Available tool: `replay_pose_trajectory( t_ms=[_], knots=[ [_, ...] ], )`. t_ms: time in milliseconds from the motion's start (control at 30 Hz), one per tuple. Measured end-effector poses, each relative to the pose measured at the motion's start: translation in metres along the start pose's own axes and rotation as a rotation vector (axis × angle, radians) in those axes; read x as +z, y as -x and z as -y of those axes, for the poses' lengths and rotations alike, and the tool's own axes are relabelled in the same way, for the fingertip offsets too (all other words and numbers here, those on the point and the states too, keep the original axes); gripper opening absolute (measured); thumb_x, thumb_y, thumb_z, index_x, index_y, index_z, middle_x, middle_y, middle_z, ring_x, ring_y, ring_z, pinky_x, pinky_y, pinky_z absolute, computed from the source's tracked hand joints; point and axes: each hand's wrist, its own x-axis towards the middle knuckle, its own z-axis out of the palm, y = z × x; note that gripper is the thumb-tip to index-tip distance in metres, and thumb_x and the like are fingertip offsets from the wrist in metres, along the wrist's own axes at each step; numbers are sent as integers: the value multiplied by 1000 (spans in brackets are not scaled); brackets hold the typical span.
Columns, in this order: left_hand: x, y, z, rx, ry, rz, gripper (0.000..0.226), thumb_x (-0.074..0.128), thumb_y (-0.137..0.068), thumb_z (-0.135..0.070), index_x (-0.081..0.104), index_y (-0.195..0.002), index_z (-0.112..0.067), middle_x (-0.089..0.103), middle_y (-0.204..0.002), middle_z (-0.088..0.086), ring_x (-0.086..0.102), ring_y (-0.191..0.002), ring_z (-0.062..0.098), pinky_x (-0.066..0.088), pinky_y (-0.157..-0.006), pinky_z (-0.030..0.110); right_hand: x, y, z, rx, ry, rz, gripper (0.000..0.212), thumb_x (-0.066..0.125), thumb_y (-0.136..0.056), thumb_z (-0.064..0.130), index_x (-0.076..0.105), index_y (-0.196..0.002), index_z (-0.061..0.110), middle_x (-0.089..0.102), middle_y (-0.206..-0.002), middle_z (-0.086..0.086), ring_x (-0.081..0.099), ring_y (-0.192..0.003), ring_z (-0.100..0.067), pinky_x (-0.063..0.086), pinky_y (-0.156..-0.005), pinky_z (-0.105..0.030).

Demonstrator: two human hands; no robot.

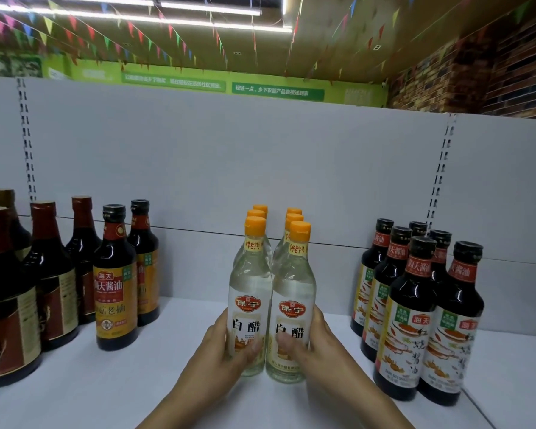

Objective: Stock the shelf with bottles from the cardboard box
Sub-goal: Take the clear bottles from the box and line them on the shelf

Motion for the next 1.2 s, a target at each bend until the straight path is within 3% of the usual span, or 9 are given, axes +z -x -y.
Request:
replay_pose_trajectory(
  t_ms=[200, 467, 567, 667, 767, 833, 967, 1067, 1200],
  knots=[
    [-7, 4, 2, -42, -65, 3, 59, 67, -80, -62, 34, -129, -71, 57, -132, -31, 62, -114, -9, 53, -86, 12, -4, -3, -6, -16, -1, 41, 79, 68, -75, 70, 25, -141, 63, 52, -143, 23, 52, -135, -6, 47, -113, -46],
    [-7, 8, 0, -139, -61, -19, 42, 33, -95, -69, 36, -137, -69, 52, -141, -29, 57, -121, -4, 50, -100, 23, -7, -1, -15, 3, 103, 135, 103, 74, -73, 51, 3, -147, 65, 40, -148, 19, 47, -136, -6, 44, -115, -40],
    [-9, 6, -1, -197, -65, -72, 49, 14, -95, -71, 36, -138, -65, 51, -141, -23, 58, -113, 1, 50, -84, 17, -12, 1, -15, 2, 157, 168, 106, 73, -81, 39, -3, -152, 60, 34, -153, 16, 45, -138, -7, 42, -117, -39],
    [-17, -9, 11, -264, -32, -127, 74, 10, -88, -84, 36, -149, -51, 50, -150, -9, 60, -122, 12, 58, -86, 28, -18, 3, -11, 14, 175, 203, 97, 62, -89, 25, -3, -145, 69, 26, -159, 18, 43, -141, -11, 38, -120, -42],
    [-25, -28, 16, -353, 15, -159, 82, 11, -90, -80, 36, -155, -37, 46, -156, 2, 55, -133, 24, 60, -89, 35, -26, 1, -9, 95, 228, 176, 82, 46, -101, 13, -3, -161, 42, 15, -170, 6, 32, -152, -19, 28, -125, -39],
    [-24, -39, 10, -356, 37, -152, 76, 10, -95, -72, 35, -156, -33, 41, -160, 2, 45, -143, 26, 50, -106, 39, -32, -5, -14, 140, 214, 96, 72, 40, -106, 10, 4, -164, 34, 18, -171, 1, 30, -152, -20, 29, -125, -40],
    [-26, -63, 7, -367, 218, -105, 86, 19, -82, -88, 34, -155, -45, 34, -164, -7, 32, -152, 30, 28, -123, 53, -34, -27, -7, 166, 9, -148, 47, 38, -111, 30, 30, -157, 33, 39, -163, 2, 41, -146, -20, 38, -120, -49],
    [-24, -81, 24, -403, 411, -75, 99, 35, -60, -105, 46, -144, -54, 46, -158, -8, 42, -147, 29, 28, -122, 59, -25, -48, -9, 205, -281, -236, 57, 37, -106, 58, 38, -157, 31, 42, -161, 7, 41, -147, -18, 33, -123, -50],
    [-9, -74, 12, -440, 548, -26, 73, 28, -94, -79, 73, -123, -29, 76, -119, 10, 71, -113, 32, 47, -109, 56, -2, -57, -13, 362, -552, -219, 65, 42, -95, 76, 71, -129, 29, 72, -130, -4, 66, -124, -28, 42, -115, -54]
  ],
)
